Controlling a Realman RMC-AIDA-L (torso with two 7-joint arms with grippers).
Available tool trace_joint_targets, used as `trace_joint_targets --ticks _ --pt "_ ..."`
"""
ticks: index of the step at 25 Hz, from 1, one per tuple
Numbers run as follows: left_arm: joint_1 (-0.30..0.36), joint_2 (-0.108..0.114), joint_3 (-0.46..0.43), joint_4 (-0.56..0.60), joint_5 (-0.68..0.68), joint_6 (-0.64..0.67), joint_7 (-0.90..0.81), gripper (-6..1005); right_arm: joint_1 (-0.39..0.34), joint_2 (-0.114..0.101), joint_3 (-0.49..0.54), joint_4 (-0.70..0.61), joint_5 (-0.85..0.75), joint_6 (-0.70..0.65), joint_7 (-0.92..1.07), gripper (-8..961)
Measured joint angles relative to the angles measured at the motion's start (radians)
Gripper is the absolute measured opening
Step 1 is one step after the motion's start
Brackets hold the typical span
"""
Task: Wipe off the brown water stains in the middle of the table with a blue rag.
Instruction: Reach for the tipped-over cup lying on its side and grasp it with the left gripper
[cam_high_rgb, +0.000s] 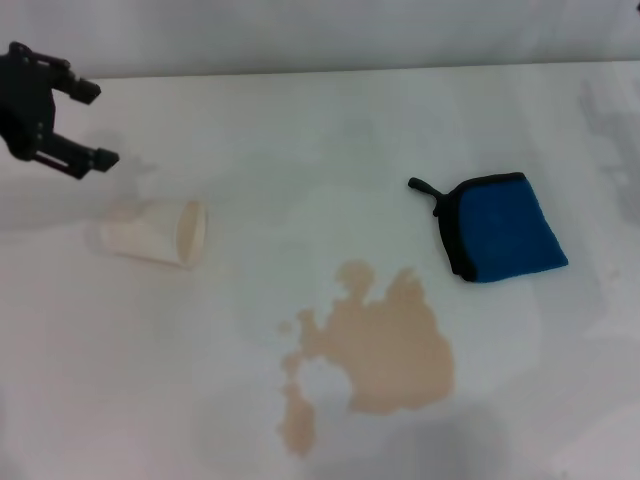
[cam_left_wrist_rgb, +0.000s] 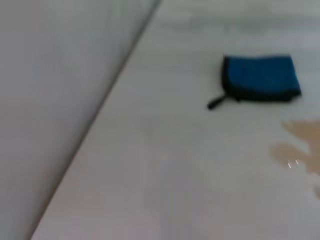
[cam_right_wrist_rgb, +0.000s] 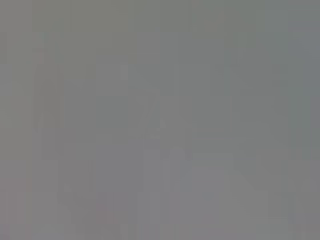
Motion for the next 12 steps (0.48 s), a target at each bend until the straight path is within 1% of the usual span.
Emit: trace_joint_targets --ticks 1,3,7,9,12 --pt "0.000 0.000 0.000 0.000 0.000 0.000 0.000 862 -0.002 0.001 0.000 0.000 0.026 0.000 0.000 784" --pt "-0.011 -0.002 0.001 0.001 0.038 -0.025 0.065 862 -0.002 0.001 0.000 0.004 0.061 0.000 0.001 784" --pt "-0.013 -0.006 0.003 0.002 0.088 -0.038 0.130 862 0.003 0.001 0.000 0.006 0.074 -0.001 0.001 784" --pt "-0.014 -0.019 0.004 0.004 0.128 -0.035 0.155 862 0.004 0.001 0.000 0.004 0.077 -0.001 0.000 784" --pt "-0.015 -0.057 0.004 0.010 0.209 -0.020 0.201 861 0.004 0.001 -0.001 0.006 0.078 -0.001 0.003 784"
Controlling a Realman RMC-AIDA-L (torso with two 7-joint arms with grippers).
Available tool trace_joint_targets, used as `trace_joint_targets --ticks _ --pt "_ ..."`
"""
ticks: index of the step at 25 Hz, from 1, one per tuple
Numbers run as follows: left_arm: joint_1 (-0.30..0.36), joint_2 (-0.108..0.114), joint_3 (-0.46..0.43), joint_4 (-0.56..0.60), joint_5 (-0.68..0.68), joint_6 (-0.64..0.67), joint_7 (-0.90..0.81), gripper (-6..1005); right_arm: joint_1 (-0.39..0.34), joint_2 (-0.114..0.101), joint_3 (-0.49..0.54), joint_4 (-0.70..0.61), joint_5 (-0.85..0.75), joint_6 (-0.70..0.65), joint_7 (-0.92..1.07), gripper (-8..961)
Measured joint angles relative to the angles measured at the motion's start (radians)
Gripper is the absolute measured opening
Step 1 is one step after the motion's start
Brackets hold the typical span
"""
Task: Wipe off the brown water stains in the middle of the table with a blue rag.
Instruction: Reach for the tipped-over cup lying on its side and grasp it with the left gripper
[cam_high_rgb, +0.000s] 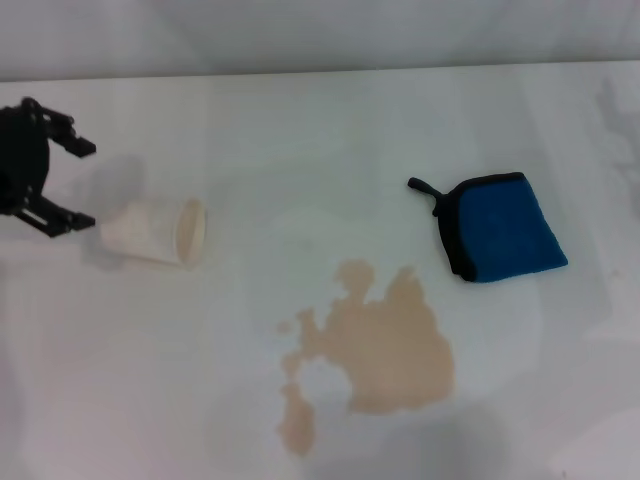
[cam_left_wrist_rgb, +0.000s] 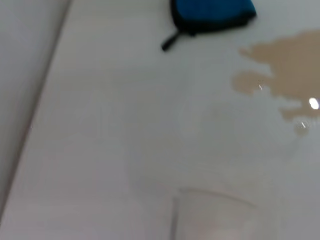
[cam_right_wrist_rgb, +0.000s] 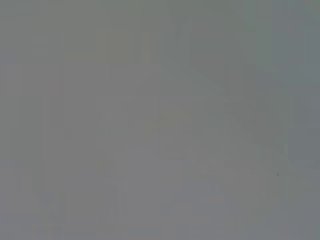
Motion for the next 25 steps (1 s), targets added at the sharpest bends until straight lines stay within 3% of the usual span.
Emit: trace_joint_targets --ticks 5,13,17,25 --pt "0.000 -0.051 0.000 0.001 0.077 0.045 0.052 861 -0.003 0.000 -0.009 0.018 0.000 0.000 0.004 783" --pt "0.011 -0.096 0.000 -0.018 0.112 0.129 0.084 862 -0.009 0.000 -0.010 0.040 -0.007 -0.008 0.067 783" --pt "0.011 -0.113 0.000 -0.067 0.114 0.183 0.109 862 -0.011 0.000 -0.011 0.047 -0.009 -0.008 0.068 783" --pt "0.012 -0.125 -0.002 -0.110 0.112 0.241 0.150 862 -0.013 0.000 -0.012 0.054 -0.005 -0.008 0.069 783"
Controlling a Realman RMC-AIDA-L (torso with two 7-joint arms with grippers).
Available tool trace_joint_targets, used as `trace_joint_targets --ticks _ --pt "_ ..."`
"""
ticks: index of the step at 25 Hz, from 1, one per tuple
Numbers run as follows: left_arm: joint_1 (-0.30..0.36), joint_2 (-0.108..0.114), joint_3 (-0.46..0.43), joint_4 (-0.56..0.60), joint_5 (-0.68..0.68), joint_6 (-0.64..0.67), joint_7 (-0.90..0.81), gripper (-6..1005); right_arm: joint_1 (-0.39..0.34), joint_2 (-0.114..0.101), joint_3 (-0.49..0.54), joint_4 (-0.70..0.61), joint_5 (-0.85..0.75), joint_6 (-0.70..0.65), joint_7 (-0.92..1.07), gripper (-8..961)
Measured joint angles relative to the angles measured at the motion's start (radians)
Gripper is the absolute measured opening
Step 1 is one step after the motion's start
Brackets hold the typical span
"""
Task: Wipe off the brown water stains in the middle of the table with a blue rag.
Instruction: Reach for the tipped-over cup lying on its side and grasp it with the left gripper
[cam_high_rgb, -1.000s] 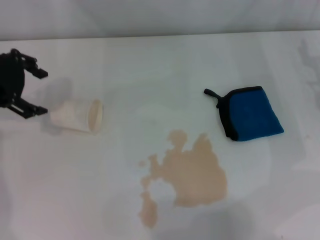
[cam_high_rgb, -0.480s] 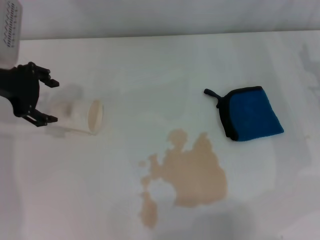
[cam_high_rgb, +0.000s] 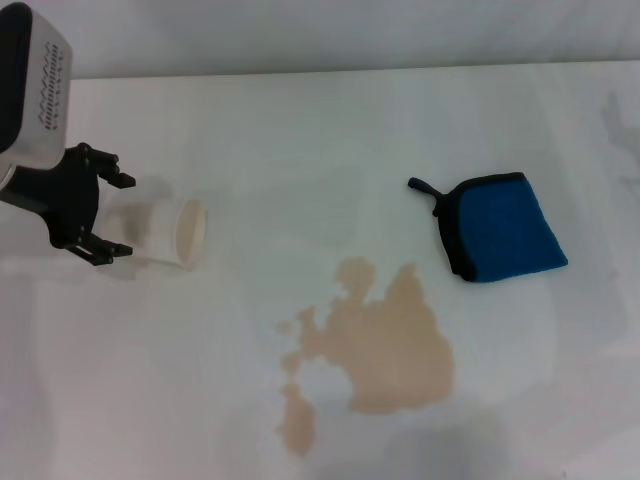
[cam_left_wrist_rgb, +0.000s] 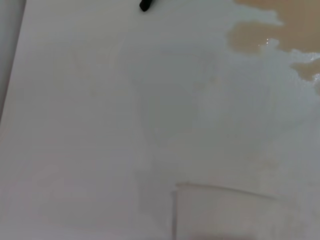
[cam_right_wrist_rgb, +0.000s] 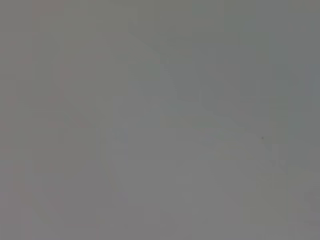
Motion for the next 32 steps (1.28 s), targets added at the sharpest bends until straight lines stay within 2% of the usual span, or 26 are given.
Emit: trace_joint_targets --ticks 10,32 --pt "-0.002 -0.015 0.000 -0.060 -0.005 0.095 0.044 861 -0.003 0.000 0.000 0.000 0.003 0.000 0.001 782" --pt "0.000 -0.030 -0.005 -0.172 -0.087 0.245 0.150 861 -0.003 0.000 0.000 -0.007 -0.004 0.000 0.001 781"
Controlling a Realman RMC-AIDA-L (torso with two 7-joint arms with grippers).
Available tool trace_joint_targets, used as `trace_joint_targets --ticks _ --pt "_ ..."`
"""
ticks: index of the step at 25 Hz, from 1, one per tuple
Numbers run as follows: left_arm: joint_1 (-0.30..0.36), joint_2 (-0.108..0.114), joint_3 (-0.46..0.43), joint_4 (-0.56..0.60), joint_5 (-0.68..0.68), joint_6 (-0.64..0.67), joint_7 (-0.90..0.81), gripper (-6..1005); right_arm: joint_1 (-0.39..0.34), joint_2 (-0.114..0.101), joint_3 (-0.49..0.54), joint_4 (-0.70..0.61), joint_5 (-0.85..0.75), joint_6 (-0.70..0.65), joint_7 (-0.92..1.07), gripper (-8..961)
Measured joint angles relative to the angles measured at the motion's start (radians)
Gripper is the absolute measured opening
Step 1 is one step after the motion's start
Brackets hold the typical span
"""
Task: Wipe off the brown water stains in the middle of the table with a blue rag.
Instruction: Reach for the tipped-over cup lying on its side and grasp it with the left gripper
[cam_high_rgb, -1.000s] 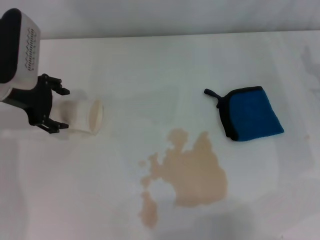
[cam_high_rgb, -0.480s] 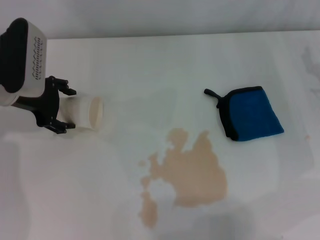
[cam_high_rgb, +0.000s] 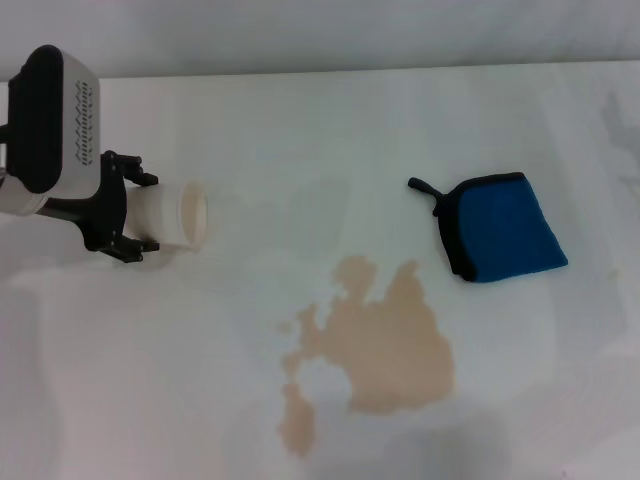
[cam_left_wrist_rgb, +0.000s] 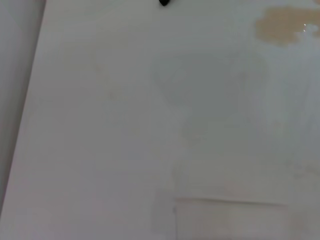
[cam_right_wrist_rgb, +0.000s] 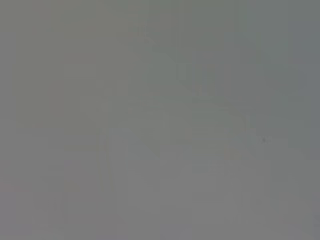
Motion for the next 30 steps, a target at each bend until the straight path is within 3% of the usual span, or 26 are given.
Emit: trace_joint_targets --ticks 14,30 --pt "0.000 -0.006 0.000 -0.027 -0.014 0.025 0.010 856 0.003 0.000 0.000 -0.005 0.000 -0.002 0.000 781" --pt "0.001 -0.022 0.004 -0.034 -0.014 0.047 0.015 773 0.007 -0.003 0.001 -0.007 0.005 -0.002 0.000 781"
